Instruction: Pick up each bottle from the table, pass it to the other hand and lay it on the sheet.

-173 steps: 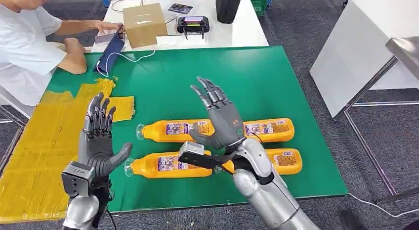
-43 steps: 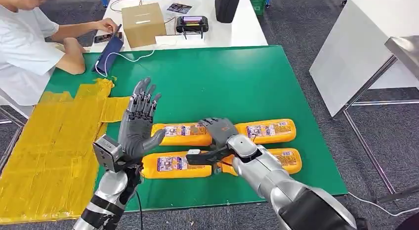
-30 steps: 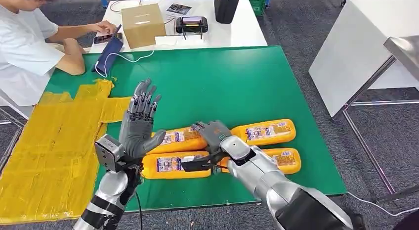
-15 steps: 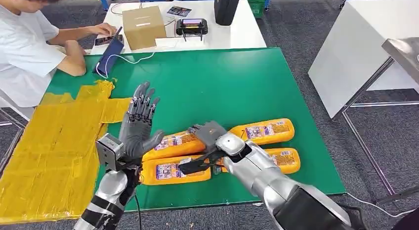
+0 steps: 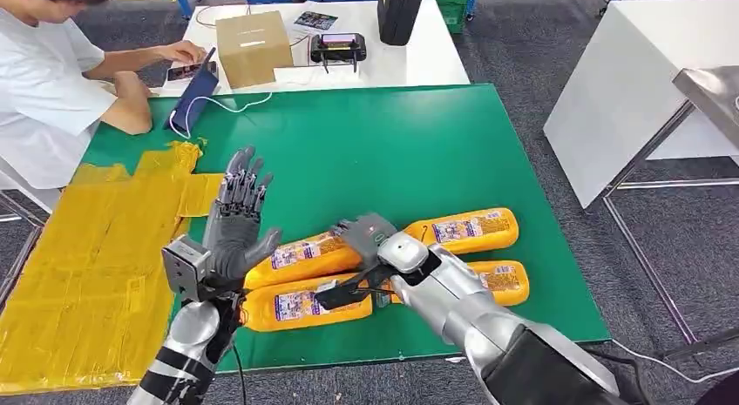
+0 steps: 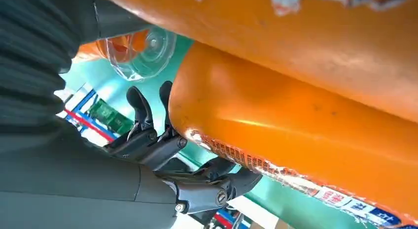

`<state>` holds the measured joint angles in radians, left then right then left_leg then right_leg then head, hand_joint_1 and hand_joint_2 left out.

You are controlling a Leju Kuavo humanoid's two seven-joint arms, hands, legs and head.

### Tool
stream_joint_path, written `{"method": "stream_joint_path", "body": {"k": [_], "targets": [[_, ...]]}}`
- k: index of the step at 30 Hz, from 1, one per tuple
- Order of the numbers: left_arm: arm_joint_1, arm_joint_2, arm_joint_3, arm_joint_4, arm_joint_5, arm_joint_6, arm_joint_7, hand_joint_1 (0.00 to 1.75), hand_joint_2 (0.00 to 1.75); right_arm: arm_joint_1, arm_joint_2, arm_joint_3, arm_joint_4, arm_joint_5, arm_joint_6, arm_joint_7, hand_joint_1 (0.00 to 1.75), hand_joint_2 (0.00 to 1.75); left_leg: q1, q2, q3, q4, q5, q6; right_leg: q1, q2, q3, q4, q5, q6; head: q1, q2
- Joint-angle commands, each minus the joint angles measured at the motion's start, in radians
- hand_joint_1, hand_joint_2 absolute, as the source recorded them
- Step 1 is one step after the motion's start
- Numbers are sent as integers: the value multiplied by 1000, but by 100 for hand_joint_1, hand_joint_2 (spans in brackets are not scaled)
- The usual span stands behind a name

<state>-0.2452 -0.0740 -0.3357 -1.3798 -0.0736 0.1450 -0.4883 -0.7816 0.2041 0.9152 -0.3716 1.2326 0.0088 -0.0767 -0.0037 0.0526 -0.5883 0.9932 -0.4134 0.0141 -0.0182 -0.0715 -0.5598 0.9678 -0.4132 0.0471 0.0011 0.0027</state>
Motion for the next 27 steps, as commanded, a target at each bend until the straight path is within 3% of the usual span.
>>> {"method": "stream_joint_path", "body": {"k": [1,4,12,13,14,15,16,27], "targets": [[0,7,37,43,0,-3,8,0,175,41,-27,89,30,14,48,5,148,175,3,-8,0,-2,1,-2,2,4,2,-3,1,-3,0,0],[5,8,41,44,0,-3,8,0,175,40,-27,93,32,15,53,6,155,175,3,-7,0,-2,1,-2,2,5,2,-3,1,-3,0,0],[16,8,52,39,1,-3,13,0,175,35,-23,108,31,17,63,30,152,175,2,-4,2,-2,0,-1,1,3,4,-2,0,-2,0,0],[17,7,52,37,1,-4,14,0,175,35,-22,107,31,16,60,34,145,175,2,-6,2,-2,1,-2,1,4,3,-3,0,-2,0,0],[18,8,52,34,1,-4,15,0,175,36,-21,104,28,12,47,45,112,175,2,-4,2,-1,0,-1,1,2,4,-2,0,-1,0,0],[20,7,52,31,1,-4,16,0,175,39,-19,99,25,7,37,54,10,175,2,-6,2,-2,1,-2,2,3,4,-3,0,-2,0,0],[20,7,52,31,1,-4,16,0,175,39,-19,99,25,7,37,54,0,175,3,-7,1,-2,1,-2,2,5,3,-3,1,-3,0,0],[23,6,54,27,1,-3,18,0,175,37,-14,102,31,7,43,57,0,175,2,-4,2,-1,1,-1,1,3,3,-2,0,-2,0,0]]}}
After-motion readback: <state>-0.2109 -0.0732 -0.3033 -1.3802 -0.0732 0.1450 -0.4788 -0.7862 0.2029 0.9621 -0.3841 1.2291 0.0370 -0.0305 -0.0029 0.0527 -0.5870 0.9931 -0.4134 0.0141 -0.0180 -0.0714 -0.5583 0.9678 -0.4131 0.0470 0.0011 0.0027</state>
